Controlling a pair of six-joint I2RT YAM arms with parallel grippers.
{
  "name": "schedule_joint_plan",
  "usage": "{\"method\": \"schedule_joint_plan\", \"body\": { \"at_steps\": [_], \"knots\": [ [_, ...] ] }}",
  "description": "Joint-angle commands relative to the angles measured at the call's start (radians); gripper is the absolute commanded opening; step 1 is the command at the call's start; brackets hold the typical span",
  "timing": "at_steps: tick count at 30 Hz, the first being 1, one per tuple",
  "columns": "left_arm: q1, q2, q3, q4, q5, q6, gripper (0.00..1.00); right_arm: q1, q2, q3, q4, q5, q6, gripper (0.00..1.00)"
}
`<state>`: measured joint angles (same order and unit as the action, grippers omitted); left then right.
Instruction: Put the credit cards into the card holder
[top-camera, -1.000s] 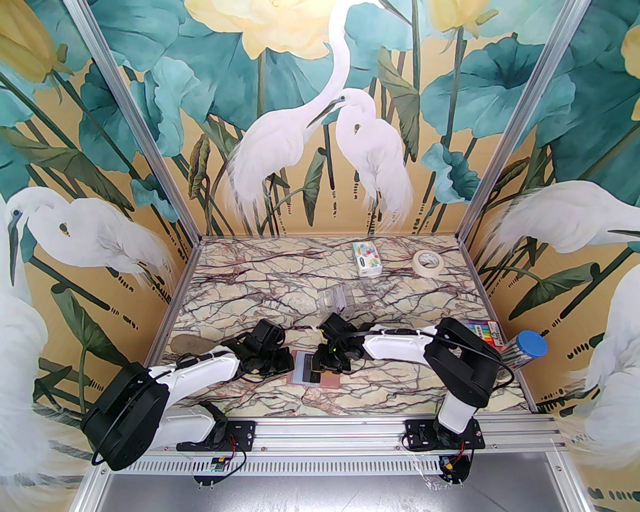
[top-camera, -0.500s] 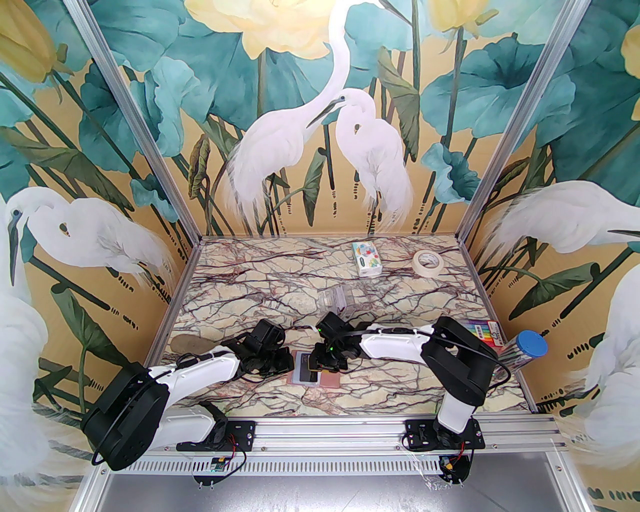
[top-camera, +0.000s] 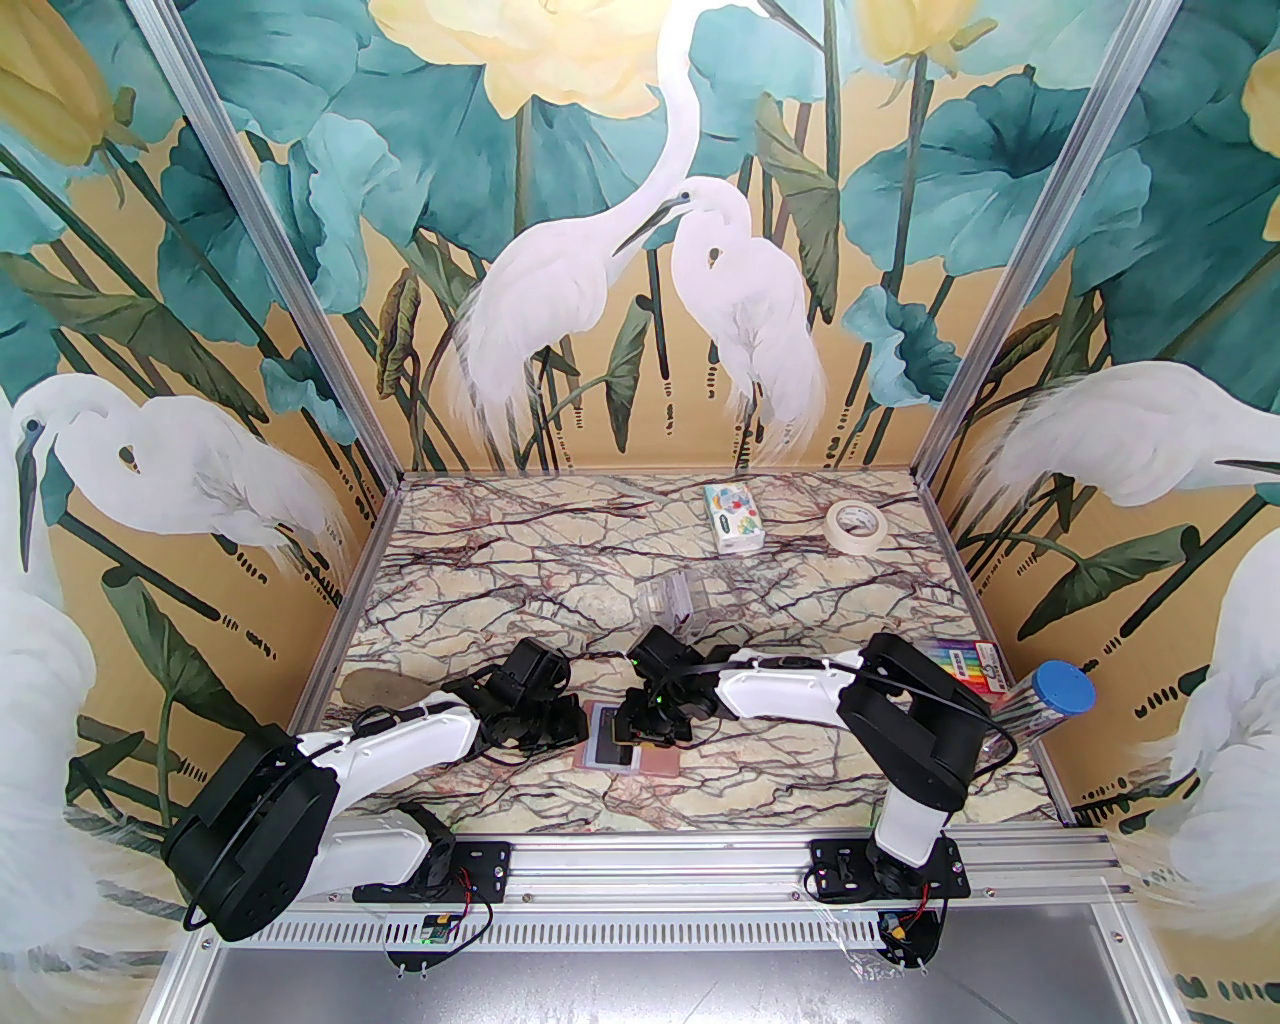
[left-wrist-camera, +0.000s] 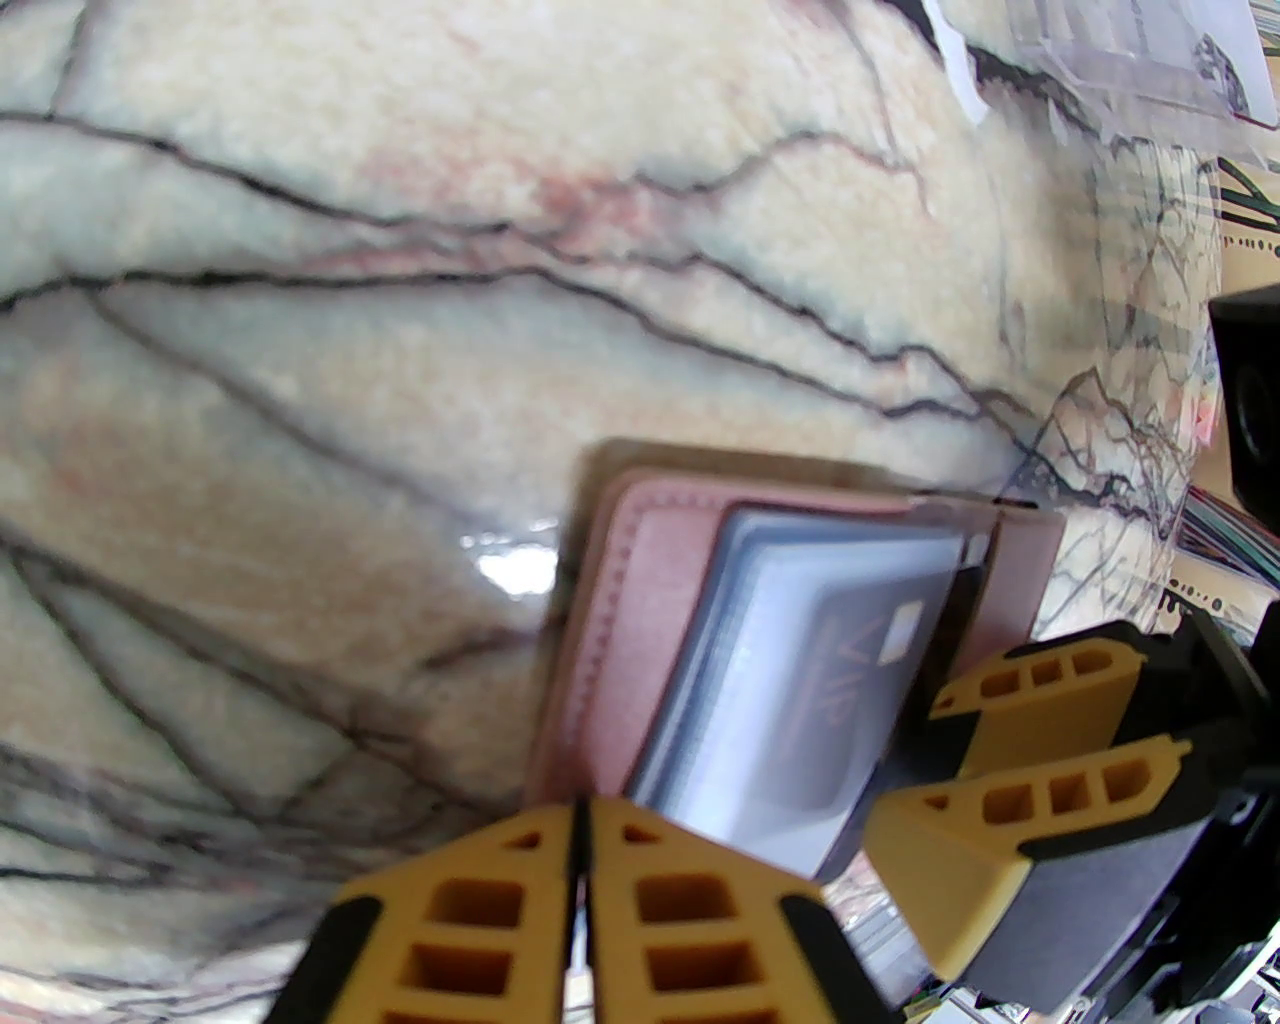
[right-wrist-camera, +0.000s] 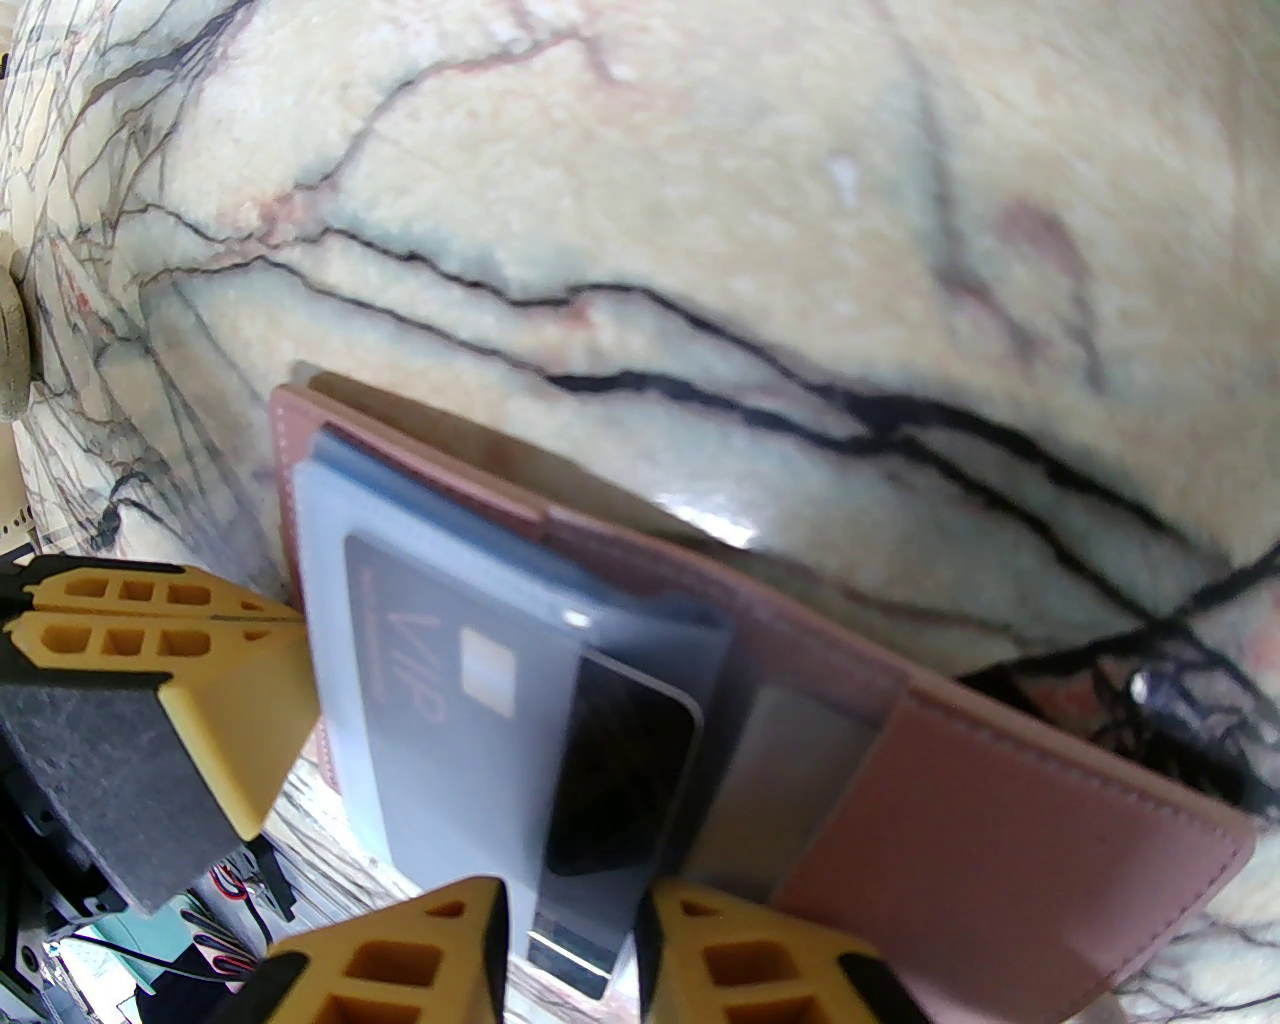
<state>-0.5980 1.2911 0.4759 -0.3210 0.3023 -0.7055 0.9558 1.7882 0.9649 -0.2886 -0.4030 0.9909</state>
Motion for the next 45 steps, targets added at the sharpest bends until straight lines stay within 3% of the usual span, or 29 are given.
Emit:
{"method": "schedule_joint_plan", "body": {
  "at_steps": [1,17,32,45],
  "knots": [
    [-0.018,0.048,-0.030,0.003,-0.015,0.011,0.09,0.009,0.020,0.028,-0.004,0.004,-0.001,0.27],
    [-0.019,0.043,-0.034,0.002,-0.019,0.010,0.09,0.012,-0.047,0.031,-0.106,0.063,-0.030,0.33],
    [-0.018,0.047,-0.030,0.003,-0.014,0.014,0.09,0.012,-0.023,0.032,-0.125,0.091,-0.025,0.09],
    [-0.017,0.059,-0.033,0.016,-0.011,0.014,0.09,0.015,0.014,0.043,-0.127,0.087,-0.018,0.08]
  ]
}}
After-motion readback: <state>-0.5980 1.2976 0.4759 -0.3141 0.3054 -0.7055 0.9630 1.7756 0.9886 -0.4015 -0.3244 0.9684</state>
